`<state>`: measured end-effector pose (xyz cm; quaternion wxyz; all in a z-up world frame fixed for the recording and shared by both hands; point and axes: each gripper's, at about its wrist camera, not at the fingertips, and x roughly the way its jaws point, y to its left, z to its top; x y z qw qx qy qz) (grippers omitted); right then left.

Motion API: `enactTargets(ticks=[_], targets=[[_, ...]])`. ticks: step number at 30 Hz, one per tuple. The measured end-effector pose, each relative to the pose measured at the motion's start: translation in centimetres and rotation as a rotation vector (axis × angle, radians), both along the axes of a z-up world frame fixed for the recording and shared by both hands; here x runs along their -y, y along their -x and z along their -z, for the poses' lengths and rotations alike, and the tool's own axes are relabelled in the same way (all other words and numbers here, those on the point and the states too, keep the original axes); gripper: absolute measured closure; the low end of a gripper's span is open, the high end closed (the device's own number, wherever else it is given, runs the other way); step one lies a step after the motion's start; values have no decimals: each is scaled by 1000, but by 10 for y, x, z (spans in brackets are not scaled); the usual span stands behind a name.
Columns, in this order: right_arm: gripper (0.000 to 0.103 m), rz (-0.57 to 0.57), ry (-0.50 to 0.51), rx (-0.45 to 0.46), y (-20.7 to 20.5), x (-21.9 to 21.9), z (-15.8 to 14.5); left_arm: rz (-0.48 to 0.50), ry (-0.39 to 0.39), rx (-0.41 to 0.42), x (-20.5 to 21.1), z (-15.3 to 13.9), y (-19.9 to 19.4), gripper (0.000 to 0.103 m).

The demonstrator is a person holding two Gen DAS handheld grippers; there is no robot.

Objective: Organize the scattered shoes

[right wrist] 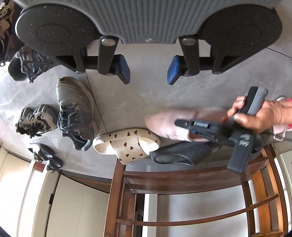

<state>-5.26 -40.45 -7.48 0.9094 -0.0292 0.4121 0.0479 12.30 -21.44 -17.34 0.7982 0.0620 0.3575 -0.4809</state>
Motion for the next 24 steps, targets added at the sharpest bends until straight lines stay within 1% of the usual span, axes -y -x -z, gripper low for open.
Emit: enactTargets(ticks=[3,6,8,9,10,12,15,16,19,21,24], targets=[[54,-24,16,13,0,-7,0,106,4,-23,-11,1,31,96],[54,-47,42,26,-1,-14,0,225,-7,-37,-27,3,64,95],[54,-64,41,28,-2,-20,0,292,-28,-44,-39,3,80,90],[54,-72,40,29,-3,-23,0,295,-35,-42,-45,2,85,88],[54,-80,40,30,-4,-26,0,290,-49,-44,-52,1,89,82],[54,-94,35,34,-5,-30,0,244,-66,-37,-65,1,91,81],[54,-119,18,43,-7,-41,1,132,-41,-28,-92,-9,92,82],[54,-124,14,46,-8,-44,2,78,-39,-11,-105,-14,92,78],[54,-129,-13,47,-10,-52,4,-131,-60,67,-154,-32,90,79],[54,-138,-53,42,-16,-62,8,-269,-80,96,-195,-41,85,79],[54,-177,-92,49,-24,-83,10,-451,-117,131,-248,-51,77,79]])
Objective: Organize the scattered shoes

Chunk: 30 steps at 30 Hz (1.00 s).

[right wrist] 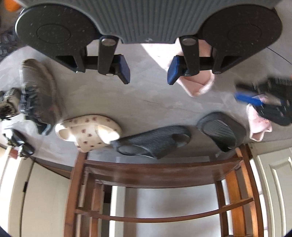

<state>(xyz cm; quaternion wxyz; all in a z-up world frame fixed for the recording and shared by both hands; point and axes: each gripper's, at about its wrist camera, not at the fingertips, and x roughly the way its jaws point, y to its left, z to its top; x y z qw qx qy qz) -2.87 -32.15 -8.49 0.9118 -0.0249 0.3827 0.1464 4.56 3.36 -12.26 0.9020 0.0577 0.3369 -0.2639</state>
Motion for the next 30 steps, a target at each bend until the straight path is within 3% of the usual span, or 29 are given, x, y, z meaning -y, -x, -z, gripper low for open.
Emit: enactTargets(ticks=[4,5,7,10,15,16,17,19,21,23,25,30], targets=[[54,-86,-30,22,-9,-40,-1,-244,-38,26,-67,-7,-13,75],[54,-107,-42,19,-12,-52,-1,-270,-47,22,-76,-8,-16,68],[54,-142,-62,3,-20,-76,2,-292,-67,24,-91,-6,-24,66],[54,-187,-77,-23,-28,-110,3,-269,-108,25,-105,0,-37,65],[54,-244,-23,-11,-25,-144,-6,-160,-111,-100,-118,23,-68,63],[53,-247,2,-5,-22,-148,-9,-142,-109,-123,-122,28,-69,60],[53,-245,13,-6,-20,-149,-10,-119,-106,-149,-124,32,-70,48],[53,-230,43,-14,-15,-146,-12,-91,-93,-163,-122,38,-67,48],[53,-202,70,-22,-12,-140,-12,-66,-64,-175,-117,44,-65,50],[53,-175,82,-30,-10,-131,-11,-33,3,-212,-114,47,-60,77],[53,-127,89,-32,-11,-118,-11,6,62,-250,-109,50,-55,89],[53,-6,97,-24,-15,-82,-14,156,98,-283,-57,51,-30,97]])
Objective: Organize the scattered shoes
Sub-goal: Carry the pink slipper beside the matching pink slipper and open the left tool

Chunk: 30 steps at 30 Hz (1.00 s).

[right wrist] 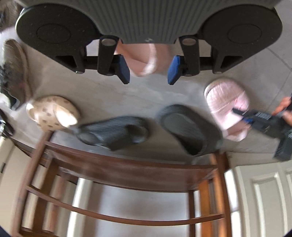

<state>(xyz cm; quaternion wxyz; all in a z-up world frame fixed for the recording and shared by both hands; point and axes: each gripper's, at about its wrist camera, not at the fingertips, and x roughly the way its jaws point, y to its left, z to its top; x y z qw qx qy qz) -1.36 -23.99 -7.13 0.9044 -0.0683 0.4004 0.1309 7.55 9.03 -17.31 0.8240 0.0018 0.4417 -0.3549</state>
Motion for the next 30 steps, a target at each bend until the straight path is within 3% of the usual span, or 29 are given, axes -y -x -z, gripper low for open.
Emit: enactTargets(ticks=[3,7,11,15,19,23,28,30], targets=[[53,31,8,8,2,15,-2,105,40,-16,38,1,15,97],[53,42,42,28,13,30,-4,283,31,-27,91,1,35,96],[53,69,42,45,25,50,-9,438,22,-74,117,1,61,96],[53,91,19,48,29,61,-5,492,-4,-57,123,3,82,96],[53,50,21,19,33,58,3,552,-23,-24,135,4,80,96],[53,15,70,28,44,57,-1,730,-58,11,168,1,69,96],[53,63,98,19,61,76,-8,941,-92,109,225,0,70,96],[53,83,107,10,68,83,-8,971,-103,170,243,1,73,88]])
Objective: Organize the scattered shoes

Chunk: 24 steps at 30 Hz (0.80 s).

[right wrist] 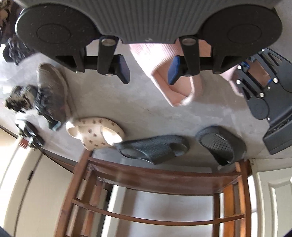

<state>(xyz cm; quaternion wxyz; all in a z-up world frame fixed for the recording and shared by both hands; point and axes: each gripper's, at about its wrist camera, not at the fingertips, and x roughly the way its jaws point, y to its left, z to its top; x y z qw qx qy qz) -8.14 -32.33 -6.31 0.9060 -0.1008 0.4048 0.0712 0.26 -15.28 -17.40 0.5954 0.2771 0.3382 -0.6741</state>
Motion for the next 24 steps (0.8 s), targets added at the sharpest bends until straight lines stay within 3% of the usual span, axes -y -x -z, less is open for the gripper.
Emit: enactTargets(ticks=[4,7,9,11,14,17,20,24], targets=[[53,20,18,-3,7,8,-1,-55,30,135,26,-1,6,75],[53,37,8,5,6,14,-2,-99,13,226,21,-2,17,56],[53,47,0,10,5,18,-3,-142,1,248,5,-8,26,52],[53,55,-12,22,1,21,-3,-229,42,206,-17,-20,32,52],[53,59,-33,38,-3,24,-4,-355,151,82,-40,-37,38,52],[53,44,-28,51,-5,24,-4,-400,205,-21,-36,-33,51,54],[53,29,-26,53,-3,24,-7,-291,176,-7,-9,-18,74,57],[53,12,37,64,14,31,-11,-235,145,25,28,6,88,63]])
